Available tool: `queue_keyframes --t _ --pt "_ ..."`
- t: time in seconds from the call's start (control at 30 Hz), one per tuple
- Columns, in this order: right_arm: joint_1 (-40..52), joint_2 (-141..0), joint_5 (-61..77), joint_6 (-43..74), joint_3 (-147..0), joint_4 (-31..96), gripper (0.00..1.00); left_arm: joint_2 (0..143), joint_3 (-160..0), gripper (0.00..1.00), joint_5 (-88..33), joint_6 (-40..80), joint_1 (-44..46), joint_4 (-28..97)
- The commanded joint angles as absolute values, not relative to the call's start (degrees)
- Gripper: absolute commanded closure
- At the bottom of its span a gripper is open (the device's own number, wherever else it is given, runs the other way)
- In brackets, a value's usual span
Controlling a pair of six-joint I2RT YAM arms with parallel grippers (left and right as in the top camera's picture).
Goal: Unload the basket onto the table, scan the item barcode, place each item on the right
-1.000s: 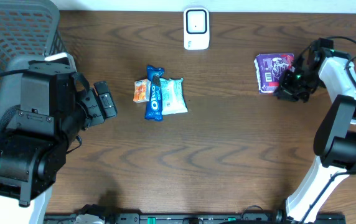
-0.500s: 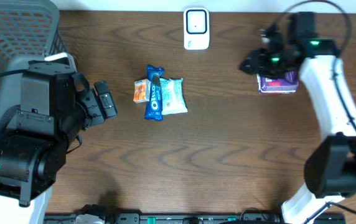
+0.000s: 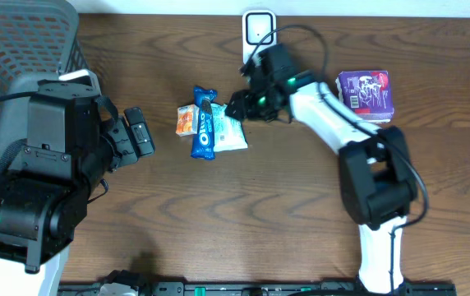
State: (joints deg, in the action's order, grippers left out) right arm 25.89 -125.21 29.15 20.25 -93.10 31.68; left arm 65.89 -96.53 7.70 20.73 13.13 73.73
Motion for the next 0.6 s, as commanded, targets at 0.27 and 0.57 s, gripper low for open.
queue_keyframes --t 0.27,0.57 --pt "26.7 -129.7 27.6 23.2 -93.0 30.4 0.96 65.9 -96.6 0.02 8.4 20.0 12.8 74.0" --pt "22.5 -127.3 17.8 23.8 -93.0 34.7 0.99 65.9 -96.6 0.02 8.4 20.0 12.8 74.0"
